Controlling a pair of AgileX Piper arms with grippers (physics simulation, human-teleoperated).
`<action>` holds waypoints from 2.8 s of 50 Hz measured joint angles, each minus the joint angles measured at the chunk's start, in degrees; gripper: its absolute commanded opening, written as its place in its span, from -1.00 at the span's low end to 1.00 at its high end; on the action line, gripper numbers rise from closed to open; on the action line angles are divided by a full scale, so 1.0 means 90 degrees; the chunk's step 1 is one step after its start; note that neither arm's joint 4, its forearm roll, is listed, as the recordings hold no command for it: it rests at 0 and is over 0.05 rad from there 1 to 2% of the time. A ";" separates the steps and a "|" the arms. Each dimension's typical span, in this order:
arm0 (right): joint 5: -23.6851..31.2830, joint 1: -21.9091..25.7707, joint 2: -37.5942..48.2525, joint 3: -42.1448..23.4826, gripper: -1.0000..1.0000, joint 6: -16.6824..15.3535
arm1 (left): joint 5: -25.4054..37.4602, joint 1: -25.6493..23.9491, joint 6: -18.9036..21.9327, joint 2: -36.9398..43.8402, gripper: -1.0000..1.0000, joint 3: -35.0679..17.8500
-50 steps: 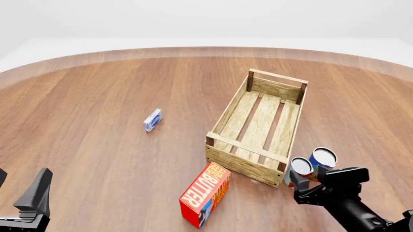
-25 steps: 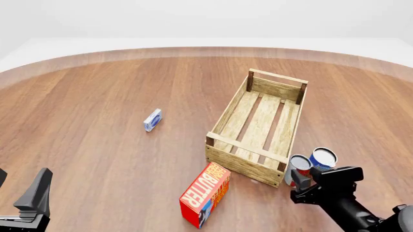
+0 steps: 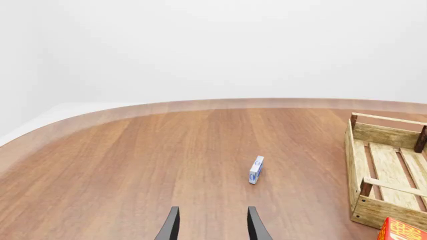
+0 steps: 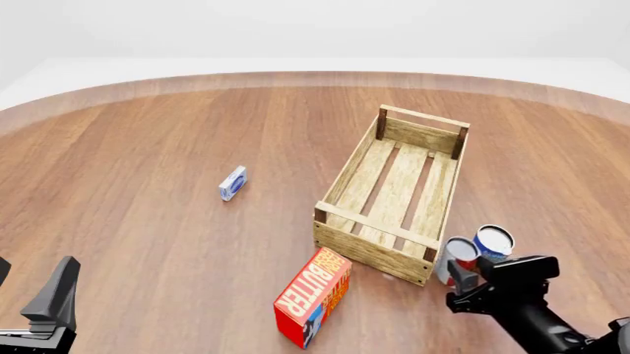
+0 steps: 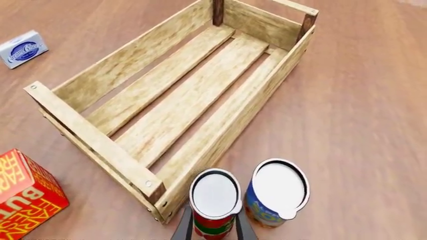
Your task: Pick up the tomato sauce, and put it in the wooden tray.
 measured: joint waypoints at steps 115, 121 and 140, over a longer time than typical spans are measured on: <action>0.5640 -0.0350 -0.6003 -0.1222 -1.00 -0.0478 | 0.0000 0.0000 0.0000 0.0000 1.00 0.0000; 0.5476 -0.0334 -0.5781 -0.1302 -1.00 -0.0506 | 0.0000 0.0000 0.0000 0.0000 1.00 0.0000; 0.4918 -0.0285 -0.5050 -0.1505 -1.00 -0.0561 | 0.0000 0.0000 0.0000 0.0000 1.00 0.0000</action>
